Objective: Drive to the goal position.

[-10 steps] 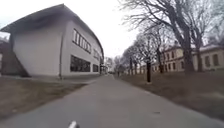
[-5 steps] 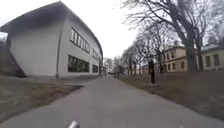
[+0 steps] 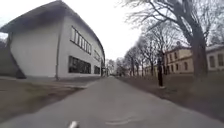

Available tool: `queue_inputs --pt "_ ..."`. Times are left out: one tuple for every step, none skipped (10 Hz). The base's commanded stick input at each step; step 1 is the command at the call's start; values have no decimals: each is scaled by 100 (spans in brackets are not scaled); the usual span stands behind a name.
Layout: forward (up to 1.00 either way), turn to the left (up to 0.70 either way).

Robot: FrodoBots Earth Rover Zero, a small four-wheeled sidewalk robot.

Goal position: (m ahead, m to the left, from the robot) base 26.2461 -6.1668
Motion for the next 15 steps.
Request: queue_inputs --pt "100 1" --pt "100 1" --pt "100 1" --pt "100 1" --pt "100 1" --pt "100 1" --pt "100 1" --pt "100 1" --pt "100 1" --pt "100 1" --pt "100 1" --pt "100 1" --pt "100 1" --pt "100 1" --pt "100 1"
